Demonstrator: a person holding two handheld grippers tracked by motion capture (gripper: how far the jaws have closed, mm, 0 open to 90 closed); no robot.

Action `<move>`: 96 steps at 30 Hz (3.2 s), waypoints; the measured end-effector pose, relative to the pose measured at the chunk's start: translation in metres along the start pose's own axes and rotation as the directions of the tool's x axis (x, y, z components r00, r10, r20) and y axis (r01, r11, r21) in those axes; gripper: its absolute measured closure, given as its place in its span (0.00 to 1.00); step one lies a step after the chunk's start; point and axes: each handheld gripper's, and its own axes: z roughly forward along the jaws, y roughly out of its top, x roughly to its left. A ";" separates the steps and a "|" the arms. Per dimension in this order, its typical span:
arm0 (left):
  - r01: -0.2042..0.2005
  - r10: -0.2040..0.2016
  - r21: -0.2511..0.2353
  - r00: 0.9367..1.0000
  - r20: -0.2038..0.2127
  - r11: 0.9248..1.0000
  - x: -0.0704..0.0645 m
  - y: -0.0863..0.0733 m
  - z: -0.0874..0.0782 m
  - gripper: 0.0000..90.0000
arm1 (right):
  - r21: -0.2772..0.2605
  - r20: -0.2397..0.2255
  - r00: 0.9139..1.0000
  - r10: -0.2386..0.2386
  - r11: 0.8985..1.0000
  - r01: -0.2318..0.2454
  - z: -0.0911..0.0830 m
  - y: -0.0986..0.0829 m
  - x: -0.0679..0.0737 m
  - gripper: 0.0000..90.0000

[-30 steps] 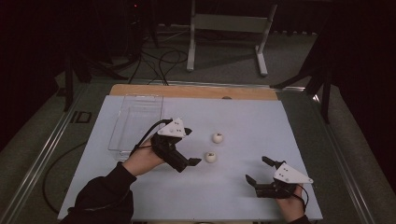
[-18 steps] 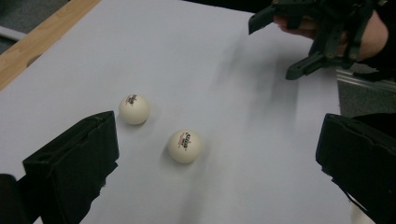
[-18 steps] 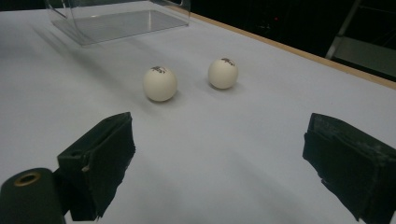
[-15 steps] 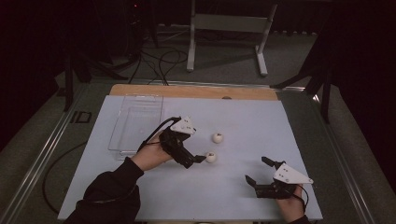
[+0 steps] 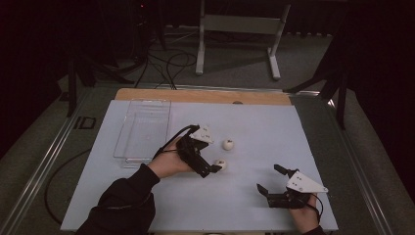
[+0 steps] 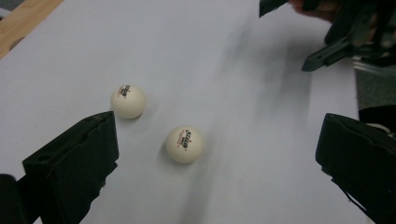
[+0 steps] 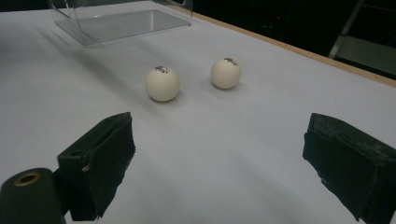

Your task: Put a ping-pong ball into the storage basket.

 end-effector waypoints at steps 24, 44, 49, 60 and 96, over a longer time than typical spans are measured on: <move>0.040 -0.044 0.064 0.998 0.049 0.997 0.007 -0.009 0.049 0.01 | -0.002 -0.007 1.000 0.002 1.000 -0.002 0.000 0.000 0.000 0.10; 0.082 -0.087 0.115 0.996 0.036 0.990 0.017 -0.026 0.075 0.04 | 0.000 -0.009 1.000 0.004 1.000 -0.004 -0.001 -0.001 -0.001 0.10; 0.075 -0.079 0.112 0.997 0.026 0.991 0.017 -0.030 0.079 0.08 | 0.001 -0.012 1.000 0.004 1.000 -0.004 0.000 -0.001 0.000 0.10; 0.080 -0.081 0.145 0.997 0.003 0.986 0.021 -0.034 0.091 0.18 | 0.002 -0.016 1.000 0.006 1.000 -0.006 0.000 -0.001 -0.001 0.10; 0.062 -0.066 0.192 0.998 0.015 0.979 0.025 -0.035 0.107 0.58 | 0.007 -0.023 1.000 0.007 1.000 -0.007 0.000 -0.001 -0.001 0.10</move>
